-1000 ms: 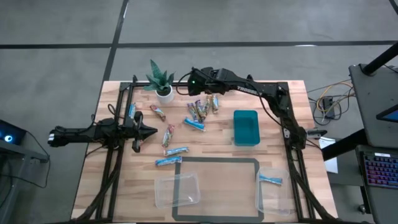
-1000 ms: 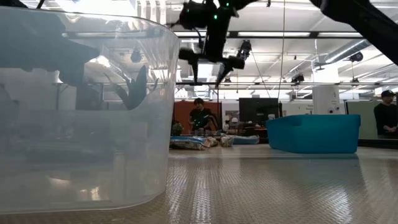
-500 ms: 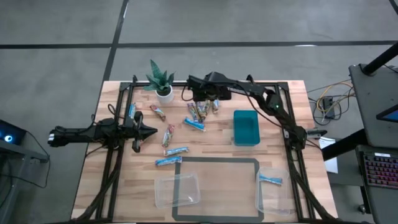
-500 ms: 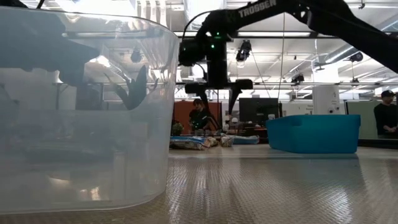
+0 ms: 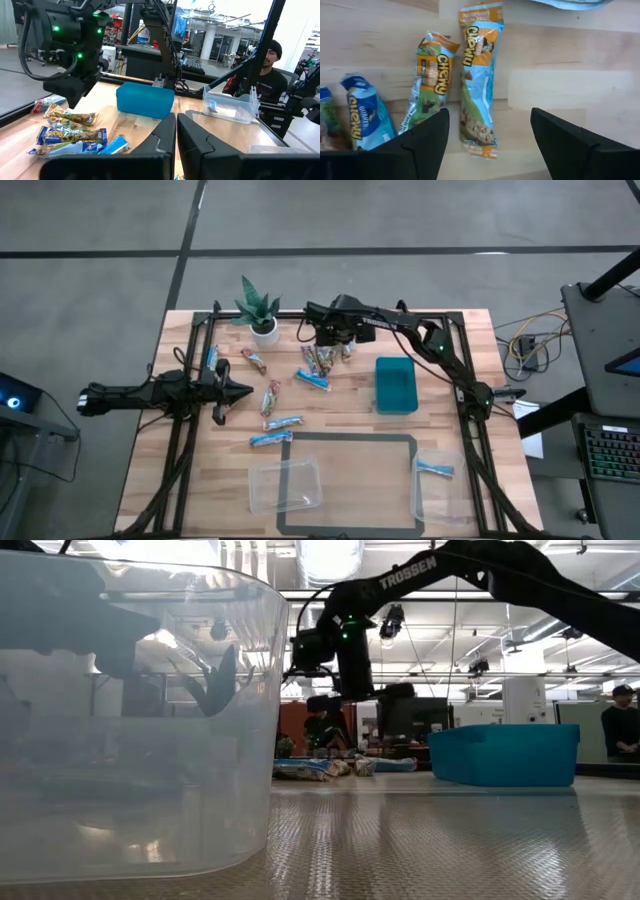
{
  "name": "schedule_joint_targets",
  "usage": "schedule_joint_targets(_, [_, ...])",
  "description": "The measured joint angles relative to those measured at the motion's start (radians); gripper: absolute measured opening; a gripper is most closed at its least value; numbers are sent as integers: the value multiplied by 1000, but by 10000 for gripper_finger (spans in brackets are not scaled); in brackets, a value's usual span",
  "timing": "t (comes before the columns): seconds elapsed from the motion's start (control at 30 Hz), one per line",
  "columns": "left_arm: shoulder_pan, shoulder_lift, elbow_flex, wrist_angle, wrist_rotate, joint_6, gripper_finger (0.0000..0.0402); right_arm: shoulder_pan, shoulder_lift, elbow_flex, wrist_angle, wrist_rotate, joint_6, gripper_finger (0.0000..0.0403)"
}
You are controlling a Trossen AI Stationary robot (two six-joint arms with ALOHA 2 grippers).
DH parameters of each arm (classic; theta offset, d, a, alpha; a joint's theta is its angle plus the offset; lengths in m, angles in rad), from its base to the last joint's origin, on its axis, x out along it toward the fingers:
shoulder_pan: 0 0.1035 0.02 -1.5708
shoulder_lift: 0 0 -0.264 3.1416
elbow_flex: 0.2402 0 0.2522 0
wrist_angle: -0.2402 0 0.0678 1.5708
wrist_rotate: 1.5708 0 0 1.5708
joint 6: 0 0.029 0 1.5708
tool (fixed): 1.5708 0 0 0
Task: Pick and place Granola Bars by type
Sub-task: Put the yellow granola bar into the right transparent bin
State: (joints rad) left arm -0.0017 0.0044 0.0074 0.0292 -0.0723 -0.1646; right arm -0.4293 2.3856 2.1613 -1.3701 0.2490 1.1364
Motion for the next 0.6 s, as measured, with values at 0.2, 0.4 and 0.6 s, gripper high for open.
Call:
schedule_joint_targets(0.2, [0, 0, 0, 0, 0, 0, 0, -7, 0, -44, 10, -20, -56, 264])
schedule_joint_targets(0.4, [0, 0, 0, 0, 0, 0, 0, -12, 0, -50, 67, -50, -106, 265])
schedule_joint_targets(0.6, [0, 0, 0, 0, 0, 0, 0, -13, -2, -67, 72, -52, -119, 265])
